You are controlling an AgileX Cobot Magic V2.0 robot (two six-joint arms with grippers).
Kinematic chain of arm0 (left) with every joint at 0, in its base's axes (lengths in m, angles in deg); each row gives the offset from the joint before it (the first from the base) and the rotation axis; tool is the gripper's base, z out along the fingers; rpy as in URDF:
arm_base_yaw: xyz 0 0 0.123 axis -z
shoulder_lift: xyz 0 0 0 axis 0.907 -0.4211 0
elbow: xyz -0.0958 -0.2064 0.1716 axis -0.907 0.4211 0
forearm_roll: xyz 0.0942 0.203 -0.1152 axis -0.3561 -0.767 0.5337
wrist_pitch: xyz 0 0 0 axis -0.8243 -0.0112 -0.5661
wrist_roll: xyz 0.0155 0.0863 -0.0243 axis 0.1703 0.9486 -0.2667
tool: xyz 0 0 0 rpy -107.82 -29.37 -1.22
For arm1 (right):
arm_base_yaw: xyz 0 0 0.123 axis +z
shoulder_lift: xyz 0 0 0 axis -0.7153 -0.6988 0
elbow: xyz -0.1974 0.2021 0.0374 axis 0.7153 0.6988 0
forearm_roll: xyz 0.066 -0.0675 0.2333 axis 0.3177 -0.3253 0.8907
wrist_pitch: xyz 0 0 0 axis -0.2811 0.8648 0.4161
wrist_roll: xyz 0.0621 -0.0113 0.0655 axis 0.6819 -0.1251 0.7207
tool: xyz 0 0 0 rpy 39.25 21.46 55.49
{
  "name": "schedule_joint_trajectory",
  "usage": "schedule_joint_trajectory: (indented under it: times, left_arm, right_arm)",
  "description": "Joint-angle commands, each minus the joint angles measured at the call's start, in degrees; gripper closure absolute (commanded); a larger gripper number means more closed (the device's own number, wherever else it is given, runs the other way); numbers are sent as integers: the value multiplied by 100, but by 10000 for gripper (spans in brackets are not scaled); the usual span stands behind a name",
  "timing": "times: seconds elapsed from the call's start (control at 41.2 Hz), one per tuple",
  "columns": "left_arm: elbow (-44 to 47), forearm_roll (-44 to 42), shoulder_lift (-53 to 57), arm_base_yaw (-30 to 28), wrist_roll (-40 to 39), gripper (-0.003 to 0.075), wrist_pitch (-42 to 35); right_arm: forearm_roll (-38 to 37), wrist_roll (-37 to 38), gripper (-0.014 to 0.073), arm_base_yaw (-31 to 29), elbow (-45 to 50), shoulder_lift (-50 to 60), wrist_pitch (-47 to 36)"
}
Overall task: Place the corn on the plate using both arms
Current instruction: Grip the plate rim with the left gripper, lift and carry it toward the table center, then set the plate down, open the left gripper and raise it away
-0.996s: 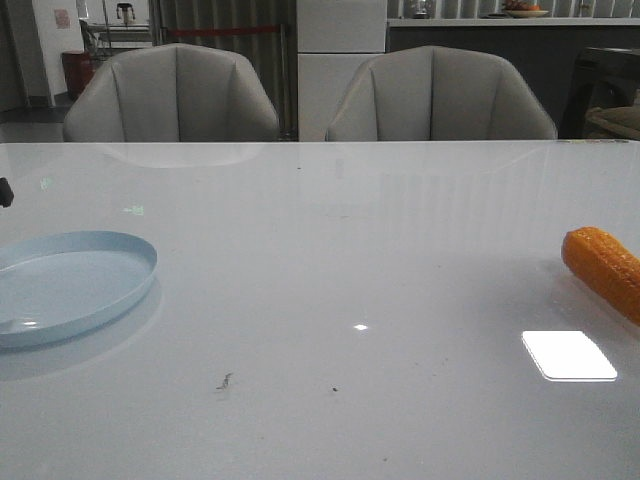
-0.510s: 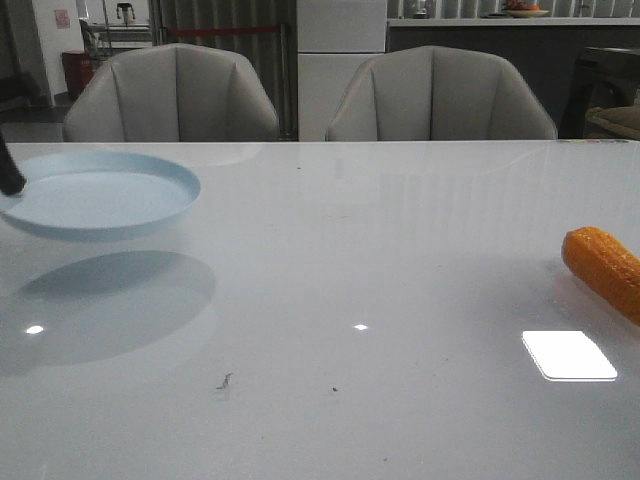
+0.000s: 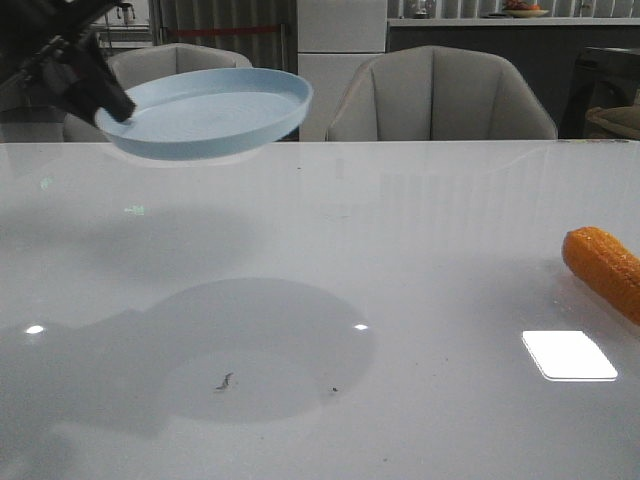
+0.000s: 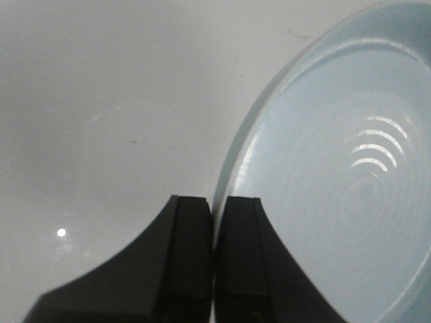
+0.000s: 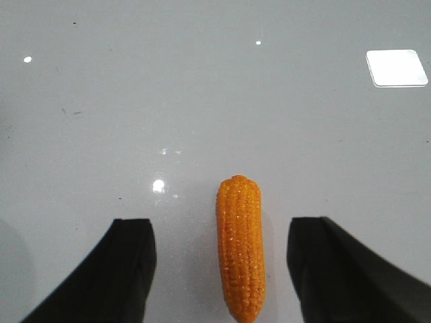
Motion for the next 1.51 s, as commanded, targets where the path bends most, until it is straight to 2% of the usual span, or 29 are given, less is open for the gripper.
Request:
schedule_joint_trajectory:
  times: [0.0, 0.146, 0.389, 0.656, 0.898, 0.996, 1.238, 1.311, 1.481]
  left_arm:
    - [-194, 127, 298, 457, -185, 627, -347]
    - [-194, -307, 201, 966, -493, 627, -636]
    - [-194, -343, -464, 1343, -519, 627, -405]
    - [-194, -408, -1068, 1444, -540, 627, -406]
    - [-194, -541, -1182, 1444, -540, 624, -463]
    - [-217, -618, -1182, 1444, -540, 568, -368]
    - [-217, -821, -1182, 1444, -540, 230, -333]
    - [-294, -770, -1182, 1444, -525, 200, -179]
    - [-714, -883, -1171, 1444, -358, 208, -104]
  right_arm:
    - [-19, -15, 66, -15, -215, 48, -395]
    - [-19, -15, 66, -15, -215, 48, -395]
    - [-19, -15, 66, -15, -215, 48, -395]
    - [-19, -15, 66, -15, -215, 48, -388]
    - [-19, -15, 66, -15, -215, 48, -356]
    - [-19, -15, 66, -15, -215, 48, -356]
    - [-19, -15, 66, -15, -215, 48, -356]
    - [-19, -15, 66, -15, -215, 48, -356]
    - [-19, -15, 66, -15, -215, 48, -318]
